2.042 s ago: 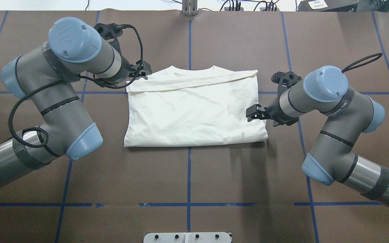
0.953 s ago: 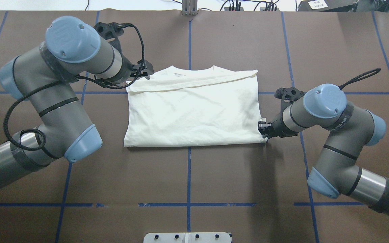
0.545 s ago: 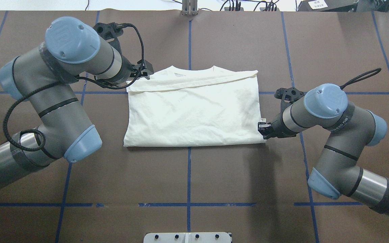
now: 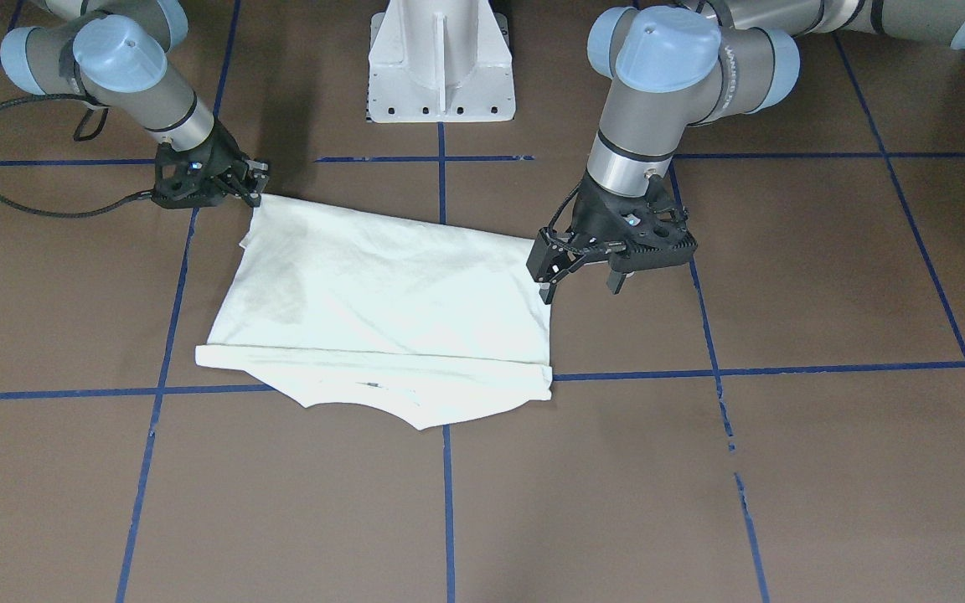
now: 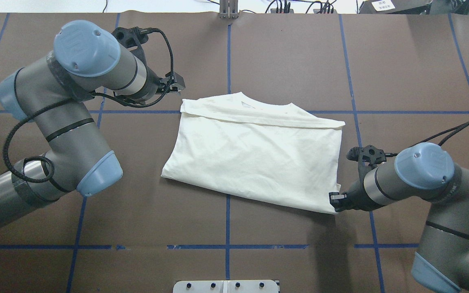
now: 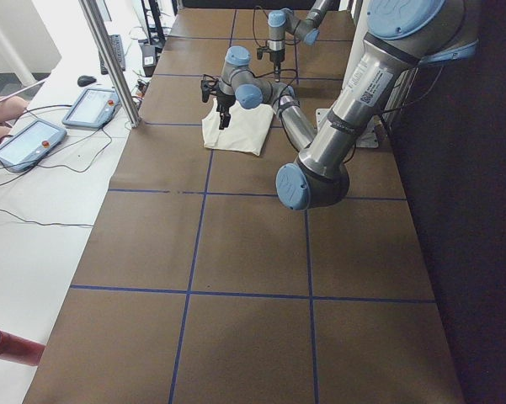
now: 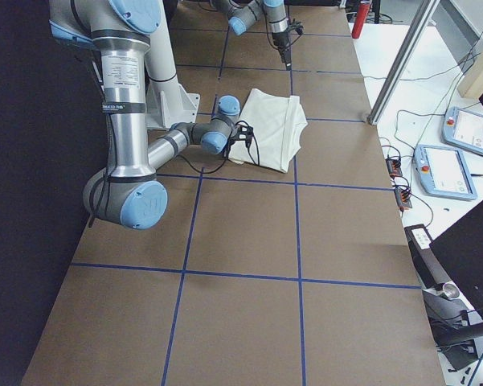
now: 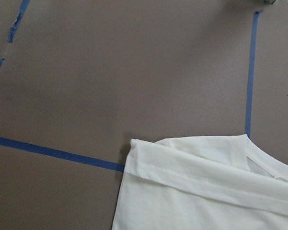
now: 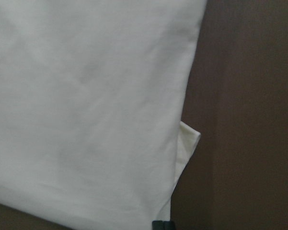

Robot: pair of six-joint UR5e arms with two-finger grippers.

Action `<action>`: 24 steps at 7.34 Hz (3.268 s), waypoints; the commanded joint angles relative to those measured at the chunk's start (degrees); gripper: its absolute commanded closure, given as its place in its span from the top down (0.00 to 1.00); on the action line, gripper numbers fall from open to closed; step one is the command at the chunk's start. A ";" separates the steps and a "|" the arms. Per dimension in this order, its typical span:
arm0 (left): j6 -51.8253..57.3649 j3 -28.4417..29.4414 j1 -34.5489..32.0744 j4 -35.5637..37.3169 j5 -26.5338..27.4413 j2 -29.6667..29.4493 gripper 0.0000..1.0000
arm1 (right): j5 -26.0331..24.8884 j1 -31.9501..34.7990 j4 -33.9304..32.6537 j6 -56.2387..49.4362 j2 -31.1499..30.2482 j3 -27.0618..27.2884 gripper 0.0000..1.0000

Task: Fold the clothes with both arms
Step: 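Grasp the bundle edge with the right gripper and drag it toward the robot, then grasp the bundle with both grippers from opposite sides, then rotate the bundle upright with the left gripper while the right gripper holds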

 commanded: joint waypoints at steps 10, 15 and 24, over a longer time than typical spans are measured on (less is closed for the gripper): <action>-24.75 -2.07 18.93 0.00 0.71 2.21 0.99 | -8.14 3.62 0.71 14.05 1.09 13.75 1.00; -28.83 1.89 19.75 0.00 5.01 1.86 0.80 | -9.09 6.12 0.80 14.05 5.94 8.83 1.00; -24.63 3.56 16.25 -1.41 6.07 1.77 0.00 | -9.18 6.12 0.80 14.13 6.03 8.65 1.00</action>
